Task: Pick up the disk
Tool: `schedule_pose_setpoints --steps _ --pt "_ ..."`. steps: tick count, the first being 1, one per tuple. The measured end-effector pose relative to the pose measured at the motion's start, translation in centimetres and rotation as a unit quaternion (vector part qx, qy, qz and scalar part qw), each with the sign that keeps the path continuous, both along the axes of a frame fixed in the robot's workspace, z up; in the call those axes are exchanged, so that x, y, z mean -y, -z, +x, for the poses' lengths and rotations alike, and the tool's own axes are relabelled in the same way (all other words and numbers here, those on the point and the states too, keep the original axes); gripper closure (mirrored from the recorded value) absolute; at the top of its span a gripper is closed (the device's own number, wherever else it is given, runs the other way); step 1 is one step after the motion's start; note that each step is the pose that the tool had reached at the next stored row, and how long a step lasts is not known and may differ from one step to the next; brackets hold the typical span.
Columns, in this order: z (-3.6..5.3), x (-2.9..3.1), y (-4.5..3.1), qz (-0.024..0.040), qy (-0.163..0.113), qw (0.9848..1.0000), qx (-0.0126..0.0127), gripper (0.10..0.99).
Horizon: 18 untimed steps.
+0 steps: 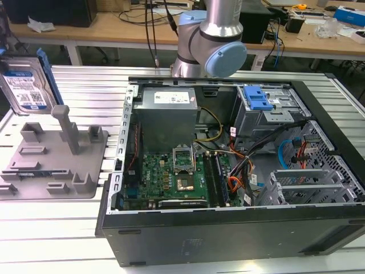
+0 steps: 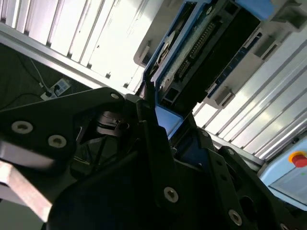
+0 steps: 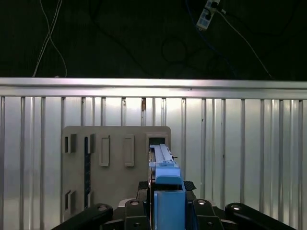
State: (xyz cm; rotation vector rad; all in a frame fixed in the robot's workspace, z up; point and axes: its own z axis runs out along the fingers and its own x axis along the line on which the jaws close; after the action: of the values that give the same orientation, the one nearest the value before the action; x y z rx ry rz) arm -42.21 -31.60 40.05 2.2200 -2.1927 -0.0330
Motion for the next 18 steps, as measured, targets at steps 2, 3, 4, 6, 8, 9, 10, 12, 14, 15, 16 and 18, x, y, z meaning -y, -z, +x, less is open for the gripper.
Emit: schedule_pose_setpoints --steps 2,3,4,6,8,9,10,12,14,15,16,18 --pt "0.00 0.06 -1.77 0.0007 0.000 1.0000 0.0001 0.718" --pt "0.00 0.07 -2.16 0.0009 0.000 1.0000 0.0000 0.718" --pt "0.00 0.09 -2.66 0.0010 0.000 1.0000 0.0000 0.718" --pt "0.00 0.13 -3.66 0.0014 0.000 1.0000 0.0000 0.718" --pt "0.01 0.18 -5.09 0.0020 0.000 1.0000 -0.0001 0.718" --pt "0.01 0.21 -6.00 0.0025 0.000 1.0000 0.0000 0.718" --pt "0.01 0.22 -6.36 0.0026 0.000 1.0000 0.0000 0.718" --pt "0.02 0.26 -7.51 0.0033 0.000 1.0000 0.0001 0.718" --pt "0.03 0.30 -8.66 0.0041 0.000 1.0000 0.0000 0.718" --pt "0.04 0.34 -9.29 0.0050 0.000 1.0000 0.0000 0.718" --pt "0.04 0.37 -9.70 0.0059 0.000 1.0000 0.0000 0.718" --pt "0.05 0.45 -10.22 0.0086 0.000 1.0000 0.0000 0.718"
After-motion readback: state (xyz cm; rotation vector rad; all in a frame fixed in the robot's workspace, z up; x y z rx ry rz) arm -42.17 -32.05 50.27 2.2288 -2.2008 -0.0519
